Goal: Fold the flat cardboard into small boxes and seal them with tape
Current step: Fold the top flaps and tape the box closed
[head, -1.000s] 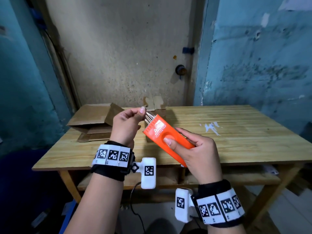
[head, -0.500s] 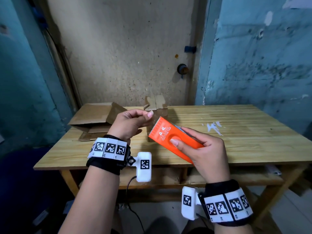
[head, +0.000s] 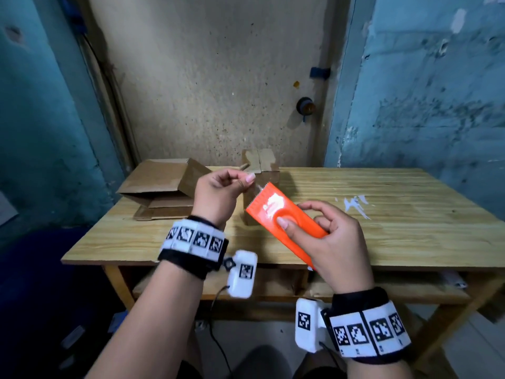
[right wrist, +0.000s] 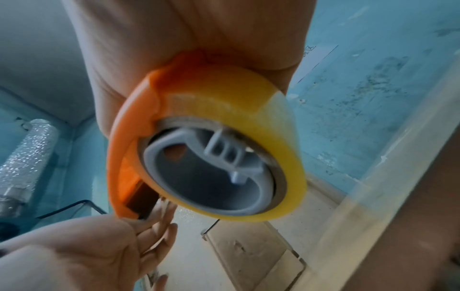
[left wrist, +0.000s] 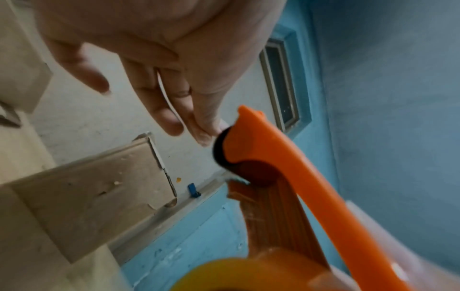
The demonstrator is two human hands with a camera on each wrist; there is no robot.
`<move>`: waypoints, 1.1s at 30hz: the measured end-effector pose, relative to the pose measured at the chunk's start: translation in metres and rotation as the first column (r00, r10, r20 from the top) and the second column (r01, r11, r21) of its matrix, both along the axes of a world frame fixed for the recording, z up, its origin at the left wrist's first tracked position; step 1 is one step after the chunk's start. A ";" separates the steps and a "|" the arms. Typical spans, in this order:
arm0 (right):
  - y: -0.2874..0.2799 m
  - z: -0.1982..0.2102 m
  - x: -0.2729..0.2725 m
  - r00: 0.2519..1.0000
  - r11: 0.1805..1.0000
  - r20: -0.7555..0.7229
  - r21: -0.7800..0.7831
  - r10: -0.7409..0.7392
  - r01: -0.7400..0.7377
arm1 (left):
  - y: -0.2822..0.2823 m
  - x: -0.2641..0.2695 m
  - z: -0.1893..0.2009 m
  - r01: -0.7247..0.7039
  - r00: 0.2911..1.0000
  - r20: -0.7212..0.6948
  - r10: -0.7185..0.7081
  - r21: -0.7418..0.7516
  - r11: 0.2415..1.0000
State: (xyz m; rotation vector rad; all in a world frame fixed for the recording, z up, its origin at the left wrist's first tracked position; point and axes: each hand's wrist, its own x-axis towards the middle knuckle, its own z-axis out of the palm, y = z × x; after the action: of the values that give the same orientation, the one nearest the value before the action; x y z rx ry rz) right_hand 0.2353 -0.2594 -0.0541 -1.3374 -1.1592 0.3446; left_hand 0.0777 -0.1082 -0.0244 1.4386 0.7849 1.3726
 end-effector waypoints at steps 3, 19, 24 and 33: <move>0.005 0.003 -0.003 0.991 0.998 0.119 -0.019 -0.060 0.062 | 0.017 -0.001 0.008 -0.057 0.998 -0.011 0.057 -0.027 0.998; -0.002 -0.004 -0.007 0.996 0.995 0.089 -0.101 -0.016 0.025 | 0.022 -0.029 0.014 -0.071 0.993 -0.096 0.074 0.031 0.997; -0.006 0.000 -0.006 0.988 0.992 0.139 -0.101 -0.060 0.075 | 0.028 -0.027 0.013 -0.092 0.991 -0.096 0.090 -0.018 0.996; -0.016 0.009 0.011 0.986 0.991 0.141 -0.091 -0.085 0.098 | 0.031 -0.036 0.028 -0.095 0.993 -0.066 0.096 0.014 0.995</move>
State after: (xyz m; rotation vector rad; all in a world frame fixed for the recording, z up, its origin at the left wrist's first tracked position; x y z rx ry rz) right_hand 0.2462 -0.2753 -0.0448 -1.5140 -1.2021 0.2483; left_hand 0.0413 -0.0775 0.0034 1.4787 0.9006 1.4087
